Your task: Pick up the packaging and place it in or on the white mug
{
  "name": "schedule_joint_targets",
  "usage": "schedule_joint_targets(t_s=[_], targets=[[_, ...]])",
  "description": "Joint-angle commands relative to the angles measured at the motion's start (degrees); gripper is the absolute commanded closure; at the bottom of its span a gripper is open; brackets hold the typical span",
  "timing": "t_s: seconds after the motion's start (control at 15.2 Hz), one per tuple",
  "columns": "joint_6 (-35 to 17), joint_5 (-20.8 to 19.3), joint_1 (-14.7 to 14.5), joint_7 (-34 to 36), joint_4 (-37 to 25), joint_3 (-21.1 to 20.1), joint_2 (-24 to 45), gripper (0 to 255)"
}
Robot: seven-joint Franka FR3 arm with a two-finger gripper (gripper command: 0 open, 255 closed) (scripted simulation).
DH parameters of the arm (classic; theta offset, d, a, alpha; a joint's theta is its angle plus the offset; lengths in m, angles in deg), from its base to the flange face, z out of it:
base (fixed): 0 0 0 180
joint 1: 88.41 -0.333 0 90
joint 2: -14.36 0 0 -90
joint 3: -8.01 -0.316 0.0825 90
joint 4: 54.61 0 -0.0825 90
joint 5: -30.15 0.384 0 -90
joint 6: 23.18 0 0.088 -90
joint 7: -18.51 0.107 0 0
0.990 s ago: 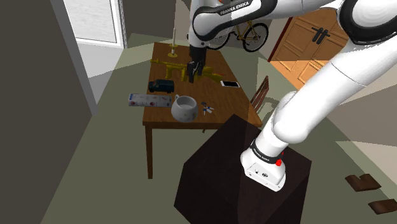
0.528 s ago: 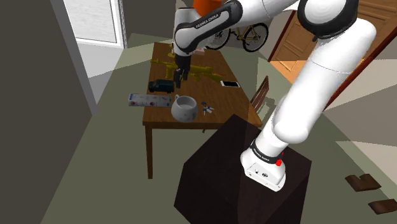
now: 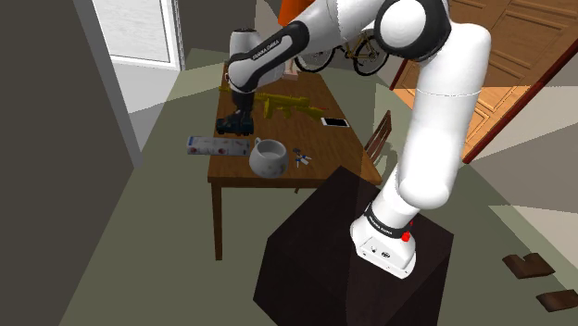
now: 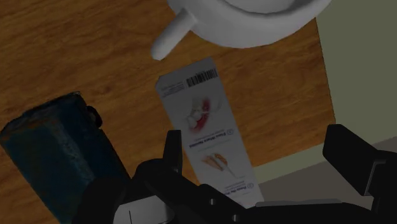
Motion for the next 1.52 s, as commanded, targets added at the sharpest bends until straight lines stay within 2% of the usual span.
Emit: schedule_joint_targets(t_s=[0.0,0.46,0.92,1.45], targets=[[-0.80,0.26,0.10,-1.65,-4.22,-0.60,4.48,0],[-1.66,0.06,-0.23,-5.40,-18.32,-2.67,17.86,0],[-5.36,0.17,-0.20,-5.46,-18.72,-2.76,21.95,0],[-5.35,0.17,-0.20,-5.46,-18.72,-2.76,21.94,0]])
